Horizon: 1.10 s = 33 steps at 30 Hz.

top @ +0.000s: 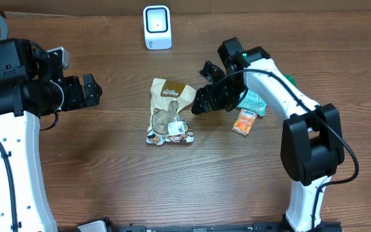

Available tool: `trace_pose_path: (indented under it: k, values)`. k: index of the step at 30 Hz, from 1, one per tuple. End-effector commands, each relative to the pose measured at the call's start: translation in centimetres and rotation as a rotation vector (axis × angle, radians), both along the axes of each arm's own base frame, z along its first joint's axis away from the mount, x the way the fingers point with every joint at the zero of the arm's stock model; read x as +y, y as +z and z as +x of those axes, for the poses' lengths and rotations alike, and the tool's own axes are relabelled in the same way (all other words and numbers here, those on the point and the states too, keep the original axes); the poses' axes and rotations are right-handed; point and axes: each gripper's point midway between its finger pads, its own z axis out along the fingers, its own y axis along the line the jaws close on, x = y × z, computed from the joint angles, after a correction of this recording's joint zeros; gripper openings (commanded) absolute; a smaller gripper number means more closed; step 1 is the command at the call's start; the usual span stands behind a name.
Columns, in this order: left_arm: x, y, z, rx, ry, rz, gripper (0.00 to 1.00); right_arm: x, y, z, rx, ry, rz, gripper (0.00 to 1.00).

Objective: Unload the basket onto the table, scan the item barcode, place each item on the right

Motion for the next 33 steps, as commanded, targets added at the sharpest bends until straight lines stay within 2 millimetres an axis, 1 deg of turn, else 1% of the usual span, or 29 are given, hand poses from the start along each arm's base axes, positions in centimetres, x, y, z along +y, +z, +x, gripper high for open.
trace_pose_path:
  k: [1, 2, 4, 5, 6, 10, 12, 14, 16, 18, 20, 24, 25, 26, 28, 33]
  values:
    - [-0.3, 0.2, 0.1, -0.007, -0.004, -0.009, 1.0, 1.3, 1.6, 0.8, 0.0, -0.064, 0.048, 0.71]
    - [-0.3, 0.2, 0.1, -0.007, -0.004, -0.009, 1.0, 1.8, 1.7, 0.7, 0.0, -0.068, 0.052, 0.69]
    - [-0.3, 0.2, 0.1, -0.007, -0.004, -0.009, 1.0, 2.9, 1.7, 0.5, 0.001, -0.074, 0.056, 0.58]
    - [-0.3, 0.2, 0.1, -0.007, -0.004, -0.009, 0.99, 3.5, 1.7, 0.4, 0.001, -0.08, 0.053, 0.51]
    - [-0.3, 0.2, 0.1, -0.007, -0.004, -0.009, 1.0, 4.0, 1.7, 0.3, 0.0, -0.086, 0.05, 0.48]
    - [-0.3, 0.2, 0.1, -0.007, -0.004, -0.009, 1.0, 5.9, 1.4, 0.0, -0.022, -0.114, 0.008, 0.44]
    - [-0.3, 0.2, 0.1, -0.007, -0.004, -0.009, 1.0, 6.8, 1.1, -0.3, -0.053, -0.103, -0.026, 0.4]
    - [-0.3, 0.2, 0.1, -0.007, -0.004, -0.009, 1.0, 6.9, 0.6, -0.4, -0.096, -0.092, -0.081, 0.39]
    - [-0.3, 0.2, 0.1, -0.007, -0.004, -0.009, 0.99, 6.2, 0.1, -0.1, -0.151, -0.097, -0.172, 0.39]
    - [-0.3, 0.2, 0.1, -0.007, -0.004, -0.009, 0.99, 5.3, 0.2, 0.2, -0.18, -0.106, -0.228, 0.39]
    - [-0.3, 0.2, 0.1, -0.007, -0.004, -0.009, 1.0, 4.5, 1.0, 0.6, -0.199, -0.121, -0.258, 0.4]
    - [-0.3, 0.2, 0.1, -0.007, -0.004, -0.009, 1.0, 3.5, 3.8, 1.6, -0.235, -0.142, -0.246, 0.41]
    - [-0.3, 0.2, 0.1, -0.007, -0.004, -0.009, 0.99, 3.5, 4.5, 1.7, -0.243, -0.145, -0.236, 0.41]
    - [-0.3, 0.2, 0.1, -0.007, -0.004, -0.009, 0.99, 3.7, 5.1, 1.7, -0.251, -0.143, -0.221, 0.44]
    - [-0.3, 0.2, 0.1, -0.007, -0.004, -0.009, 1.0, 4.4, 6.0, 1.5, -0.257, -0.12, -0.176, 0.48]
    - [-0.3, 0.2, 0.1, -0.007, -0.004, -0.009, 1.0, 6.4, 6.1, 0.1, -0.232, -0.074, -0.123, 0.48]
